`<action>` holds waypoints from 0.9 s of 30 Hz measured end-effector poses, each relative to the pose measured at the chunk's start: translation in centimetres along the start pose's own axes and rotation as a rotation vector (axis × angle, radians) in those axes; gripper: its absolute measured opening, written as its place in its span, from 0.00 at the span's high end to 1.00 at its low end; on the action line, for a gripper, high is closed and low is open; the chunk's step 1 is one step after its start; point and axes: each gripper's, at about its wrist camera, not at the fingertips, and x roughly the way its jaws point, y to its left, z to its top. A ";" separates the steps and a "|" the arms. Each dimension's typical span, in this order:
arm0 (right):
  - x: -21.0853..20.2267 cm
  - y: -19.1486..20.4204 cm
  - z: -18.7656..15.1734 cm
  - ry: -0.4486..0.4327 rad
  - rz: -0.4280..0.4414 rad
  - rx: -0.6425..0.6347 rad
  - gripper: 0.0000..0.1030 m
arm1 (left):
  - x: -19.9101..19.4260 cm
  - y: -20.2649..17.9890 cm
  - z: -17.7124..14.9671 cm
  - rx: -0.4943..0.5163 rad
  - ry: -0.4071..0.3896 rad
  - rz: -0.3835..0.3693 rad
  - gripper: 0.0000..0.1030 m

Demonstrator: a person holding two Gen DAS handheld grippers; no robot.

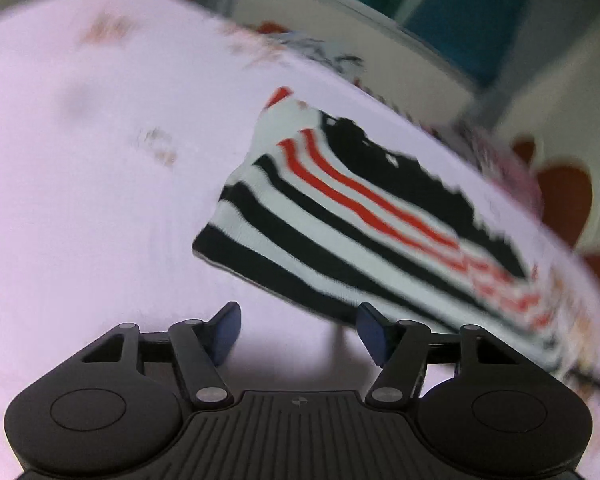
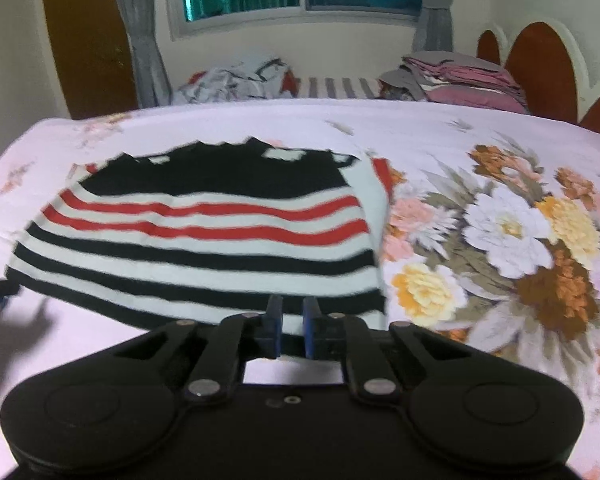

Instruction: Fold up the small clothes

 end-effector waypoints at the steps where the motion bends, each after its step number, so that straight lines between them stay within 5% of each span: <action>1: 0.3 0.3 0.3 -0.001 0.017 0.007 0.94 | 0.4 0.5 0.1 -0.052 -0.009 -0.021 0.38; 10: 5.6 4.3 4.5 -0.003 0.113 -0.019 0.97 | 4.0 2.1 1.2 -0.298 -0.118 -0.124 0.38; 14: 9.0 6.3 6.3 0.028 0.134 -0.034 0.98 | 5.9 2.2 2.8 -0.329 -0.113 -0.078 0.70; 19: 11.7 8.7 7.1 0.067 0.154 -0.066 0.99 | 7.2 3.0 4.0 -0.394 -0.077 -0.120 0.70; 21: 12.2 9.5 6.6 0.084 0.157 -0.094 0.99 | 6.7 3.0 4.1 -0.388 -0.076 -0.123 0.84; 23: 13.6 9.7 5.7 0.139 0.102 -0.114 1.00 | 5.9 3.0 3.9 -0.372 -0.110 -0.156 0.84; 27: 13.4 9.1 5.3 0.127 0.114 -0.067 1.00 | 6.2 2.8 4.0 -0.343 -0.078 -0.111 0.84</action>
